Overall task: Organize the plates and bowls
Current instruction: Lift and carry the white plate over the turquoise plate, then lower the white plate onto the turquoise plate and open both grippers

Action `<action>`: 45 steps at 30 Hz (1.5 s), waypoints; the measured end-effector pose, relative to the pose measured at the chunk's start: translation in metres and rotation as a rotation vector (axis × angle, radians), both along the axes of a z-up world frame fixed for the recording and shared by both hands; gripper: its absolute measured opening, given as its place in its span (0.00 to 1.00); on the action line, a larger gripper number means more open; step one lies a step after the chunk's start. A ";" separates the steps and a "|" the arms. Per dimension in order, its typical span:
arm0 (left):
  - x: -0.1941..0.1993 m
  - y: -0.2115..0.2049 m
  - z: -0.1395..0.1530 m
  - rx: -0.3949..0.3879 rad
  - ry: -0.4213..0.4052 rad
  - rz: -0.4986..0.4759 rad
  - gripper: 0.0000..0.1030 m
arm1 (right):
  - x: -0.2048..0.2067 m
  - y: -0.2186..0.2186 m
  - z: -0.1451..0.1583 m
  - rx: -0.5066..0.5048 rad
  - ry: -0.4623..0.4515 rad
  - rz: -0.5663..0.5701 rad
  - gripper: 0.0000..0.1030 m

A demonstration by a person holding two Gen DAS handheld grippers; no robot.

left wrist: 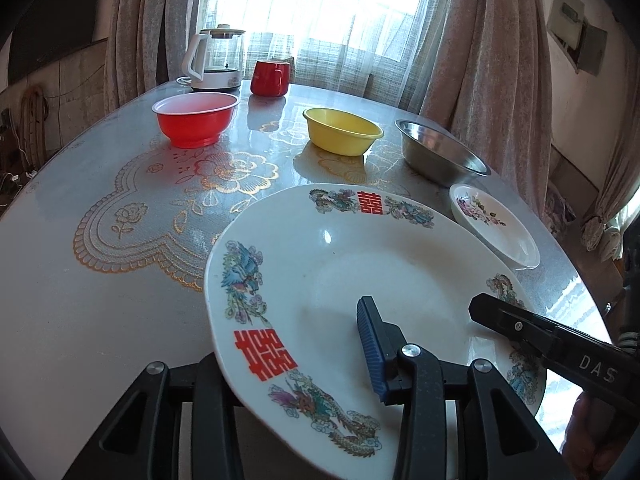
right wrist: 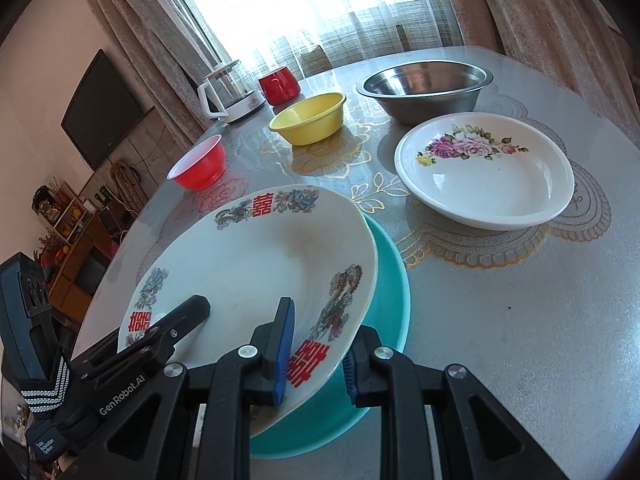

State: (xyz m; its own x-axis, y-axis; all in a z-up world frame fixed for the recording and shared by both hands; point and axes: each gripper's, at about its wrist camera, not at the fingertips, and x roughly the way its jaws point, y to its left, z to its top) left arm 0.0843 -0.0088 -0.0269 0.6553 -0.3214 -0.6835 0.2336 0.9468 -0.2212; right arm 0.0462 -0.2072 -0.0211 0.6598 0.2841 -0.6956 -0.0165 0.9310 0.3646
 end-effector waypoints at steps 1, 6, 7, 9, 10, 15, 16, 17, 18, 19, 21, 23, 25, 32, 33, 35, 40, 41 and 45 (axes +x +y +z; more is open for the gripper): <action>0.000 0.000 0.000 0.000 0.000 0.000 0.40 | 0.000 0.000 0.000 -0.001 0.000 0.000 0.21; -0.001 -0.002 0.000 0.008 -0.004 -0.006 0.40 | 0.001 0.000 -0.001 0.003 0.002 -0.003 0.21; -0.001 -0.002 0.000 0.010 -0.005 -0.009 0.40 | 0.001 -0.001 -0.002 0.003 0.004 -0.004 0.22; -0.001 -0.003 0.000 0.014 -0.008 -0.011 0.41 | 0.001 -0.001 -0.001 -0.008 0.006 -0.006 0.23; -0.002 -0.003 0.000 0.015 -0.008 -0.012 0.41 | 0.001 0.000 -0.001 -0.013 0.007 -0.007 0.23; 0.000 -0.003 -0.002 0.012 0.005 -0.012 0.43 | 0.000 0.000 -0.002 -0.016 0.020 -0.005 0.23; 0.000 -0.003 -0.002 0.013 0.005 -0.012 0.43 | 0.000 0.000 -0.003 -0.015 0.025 -0.005 0.23; 0.000 -0.003 -0.002 0.014 0.005 -0.012 0.43 | 0.000 0.000 -0.003 -0.014 0.028 -0.005 0.24; 0.000 -0.003 -0.002 0.016 0.004 -0.011 0.43 | -0.001 0.000 -0.003 -0.015 0.029 -0.006 0.24; 0.000 -0.003 -0.002 0.016 0.004 -0.011 0.43 | -0.001 0.000 -0.003 -0.016 0.028 -0.006 0.24; 0.001 -0.003 -0.002 0.017 0.004 -0.011 0.44 | -0.002 0.000 -0.002 -0.017 0.026 -0.006 0.24; 0.001 -0.003 -0.003 0.019 0.004 -0.011 0.44 | -0.003 -0.001 -0.001 -0.012 0.028 -0.009 0.24; 0.001 -0.003 -0.003 0.021 0.004 -0.012 0.44 | -0.004 -0.002 0.000 -0.010 0.030 -0.012 0.24; 0.001 -0.003 -0.003 0.022 0.004 -0.015 0.46 | -0.006 -0.001 0.003 -0.042 0.016 -0.014 0.23; 0.001 -0.003 -0.004 0.024 0.005 -0.017 0.47 | -0.006 -0.002 0.002 -0.042 0.016 -0.018 0.23; 0.001 -0.005 -0.004 0.033 0.004 -0.020 0.48 | -0.006 -0.004 0.002 -0.044 0.013 -0.027 0.22; 0.000 -0.007 -0.004 0.048 0.005 -0.023 0.49 | -0.006 -0.008 0.000 -0.047 0.007 -0.041 0.22; 0.000 -0.008 -0.004 0.054 0.004 -0.023 0.49 | -0.006 -0.008 0.000 -0.050 0.007 -0.047 0.22; 0.000 -0.008 -0.005 0.058 0.004 -0.023 0.49 | -0.008 -0.009 0.001 -0.057 0.006 -0.054 0.24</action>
